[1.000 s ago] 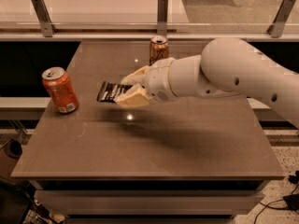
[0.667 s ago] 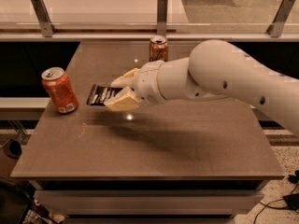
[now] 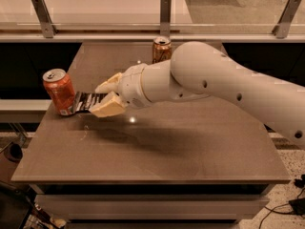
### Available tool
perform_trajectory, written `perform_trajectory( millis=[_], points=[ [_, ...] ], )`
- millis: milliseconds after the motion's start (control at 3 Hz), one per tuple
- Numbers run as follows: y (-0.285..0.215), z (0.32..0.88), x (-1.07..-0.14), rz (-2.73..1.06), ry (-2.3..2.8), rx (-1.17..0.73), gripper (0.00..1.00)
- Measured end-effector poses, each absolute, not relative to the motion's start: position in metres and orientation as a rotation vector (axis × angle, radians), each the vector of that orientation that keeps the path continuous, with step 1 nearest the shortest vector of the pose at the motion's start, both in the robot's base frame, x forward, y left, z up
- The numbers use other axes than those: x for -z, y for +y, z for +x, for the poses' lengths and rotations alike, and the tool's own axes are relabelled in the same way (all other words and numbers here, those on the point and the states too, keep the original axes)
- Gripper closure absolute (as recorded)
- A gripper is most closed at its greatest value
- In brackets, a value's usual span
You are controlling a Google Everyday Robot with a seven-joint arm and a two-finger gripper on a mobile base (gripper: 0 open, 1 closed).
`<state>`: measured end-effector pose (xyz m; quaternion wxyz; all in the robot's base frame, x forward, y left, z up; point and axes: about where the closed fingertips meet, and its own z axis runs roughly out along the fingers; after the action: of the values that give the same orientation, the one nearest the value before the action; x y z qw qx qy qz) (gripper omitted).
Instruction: Move rxbar chocolate near coke can
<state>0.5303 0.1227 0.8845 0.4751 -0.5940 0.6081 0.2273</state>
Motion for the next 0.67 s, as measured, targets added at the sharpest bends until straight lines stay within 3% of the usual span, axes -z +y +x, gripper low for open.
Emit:
perform_trajectory(
  millis=[667],
  points=[
    [0.1260, 0.5275, -0.8870, -1.459, 1.480, -0.553, 0.60]
  ],
)
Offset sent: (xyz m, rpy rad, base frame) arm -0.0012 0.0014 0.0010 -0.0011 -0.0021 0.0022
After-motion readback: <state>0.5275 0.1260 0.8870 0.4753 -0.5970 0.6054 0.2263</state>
